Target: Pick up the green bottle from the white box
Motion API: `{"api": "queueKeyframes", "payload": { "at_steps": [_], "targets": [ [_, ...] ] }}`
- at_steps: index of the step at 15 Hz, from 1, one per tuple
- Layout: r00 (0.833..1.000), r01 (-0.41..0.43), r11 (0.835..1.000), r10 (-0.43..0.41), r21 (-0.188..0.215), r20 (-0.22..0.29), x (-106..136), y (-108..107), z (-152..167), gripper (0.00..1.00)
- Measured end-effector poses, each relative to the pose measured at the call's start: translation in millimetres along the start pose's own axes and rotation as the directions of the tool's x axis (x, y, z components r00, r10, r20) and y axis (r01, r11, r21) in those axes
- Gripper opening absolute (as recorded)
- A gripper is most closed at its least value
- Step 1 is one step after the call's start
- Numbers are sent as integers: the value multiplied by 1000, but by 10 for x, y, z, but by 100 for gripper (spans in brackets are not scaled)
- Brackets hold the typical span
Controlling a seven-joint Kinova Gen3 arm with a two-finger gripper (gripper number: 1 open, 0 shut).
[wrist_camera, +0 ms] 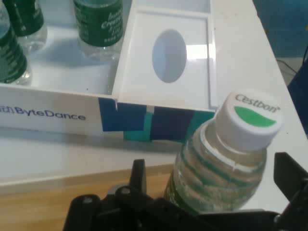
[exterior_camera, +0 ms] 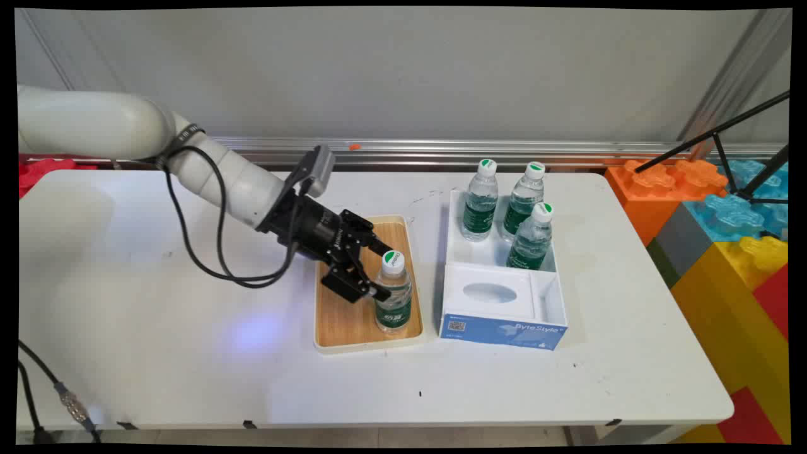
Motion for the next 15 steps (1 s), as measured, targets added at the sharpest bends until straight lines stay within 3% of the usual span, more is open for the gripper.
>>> {"api": "queueKeyframes", "payload": {
  "at_steps": [6,9,12,15],
  "targets": [
    [998,-16,999,18,-44,65,80,21,-579,100],
    [995,-20,999,24,-40,97,106,9,-823,100],
    [989,-73,997,72,4,128,191,-102,-1114,100],
    [977,-178,980,165,86,135,402,-316,-1343,100]
  ]
}}
